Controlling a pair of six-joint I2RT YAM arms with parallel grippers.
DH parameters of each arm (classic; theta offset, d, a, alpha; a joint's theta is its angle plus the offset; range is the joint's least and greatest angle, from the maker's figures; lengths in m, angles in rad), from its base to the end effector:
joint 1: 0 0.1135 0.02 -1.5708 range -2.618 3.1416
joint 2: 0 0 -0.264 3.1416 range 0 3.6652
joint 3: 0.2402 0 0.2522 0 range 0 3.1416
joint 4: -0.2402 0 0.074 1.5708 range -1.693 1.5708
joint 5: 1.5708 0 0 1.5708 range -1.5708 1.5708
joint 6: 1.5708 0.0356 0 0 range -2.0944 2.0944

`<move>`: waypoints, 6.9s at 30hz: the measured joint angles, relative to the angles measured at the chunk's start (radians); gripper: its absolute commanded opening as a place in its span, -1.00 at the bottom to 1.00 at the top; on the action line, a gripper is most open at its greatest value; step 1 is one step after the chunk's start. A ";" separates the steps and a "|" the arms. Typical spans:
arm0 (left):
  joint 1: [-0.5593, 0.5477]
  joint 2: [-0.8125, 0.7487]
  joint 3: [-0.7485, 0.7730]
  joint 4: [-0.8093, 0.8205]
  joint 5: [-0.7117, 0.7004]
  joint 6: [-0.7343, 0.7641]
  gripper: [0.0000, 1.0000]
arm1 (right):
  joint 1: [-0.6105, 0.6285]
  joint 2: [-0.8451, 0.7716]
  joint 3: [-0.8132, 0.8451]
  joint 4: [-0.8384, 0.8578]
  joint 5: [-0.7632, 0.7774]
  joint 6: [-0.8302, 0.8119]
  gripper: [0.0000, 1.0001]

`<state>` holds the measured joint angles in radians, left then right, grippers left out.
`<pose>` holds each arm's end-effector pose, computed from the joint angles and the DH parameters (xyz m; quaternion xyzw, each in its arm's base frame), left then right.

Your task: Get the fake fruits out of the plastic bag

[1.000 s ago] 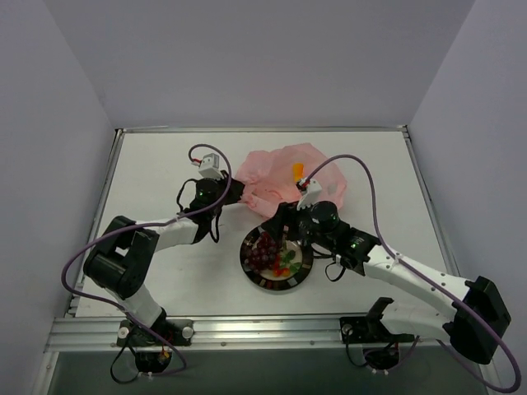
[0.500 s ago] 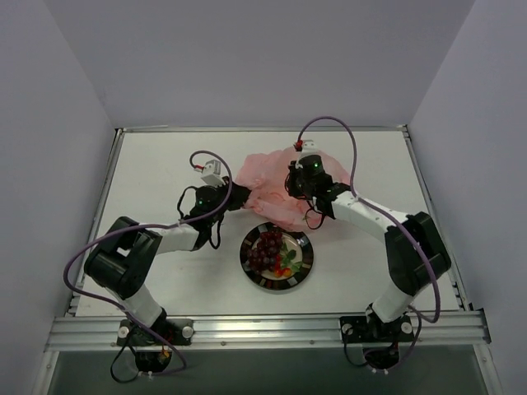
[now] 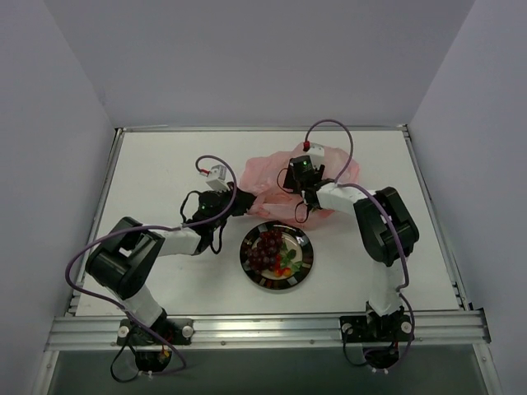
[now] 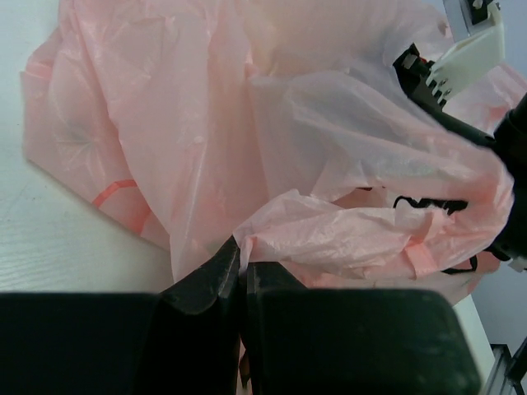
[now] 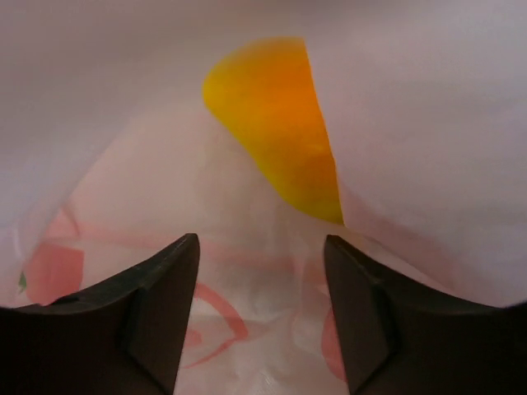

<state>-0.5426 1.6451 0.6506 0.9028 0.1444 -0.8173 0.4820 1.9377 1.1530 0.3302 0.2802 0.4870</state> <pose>0.2818 -0.1759 0.1941 -0.0527 0.7366 -0.4641 0.4892 0.3835 0.1895 0.1818 0.0761 0.8397 0.1394 0.5192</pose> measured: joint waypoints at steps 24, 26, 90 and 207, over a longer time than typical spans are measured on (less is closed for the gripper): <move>-0.034 0.060 -0.011 -0.009 0.002 0.032 -0.95 | -0.123 0.247 0.223 0.105 -0.037 -0.056 0.42; -0.040 0.085 -0.003 -0.011 0.001 0.034 -0.95 | -0.130 0.248 0.217 0.141 -0.090 -0.067 -0.25; -0.064 0.116 0.035 -0.009 -0.044 0.058 -0.95 | -0.169 0.335 0.270 0.291 -0.045 0.556 -0.44; 0.094 0.071 0.378 -0.347 -0.196 0.150 0.61 | 0.198 -1.211 -0.460 -0.208 -0.134 -0.058 1.00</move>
<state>-0.4484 1.7161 1.0290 0.5560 -0.0521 -0.6678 0.6800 0.7265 0.6930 0.1223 0.1467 0.4294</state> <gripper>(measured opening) 0.725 0.994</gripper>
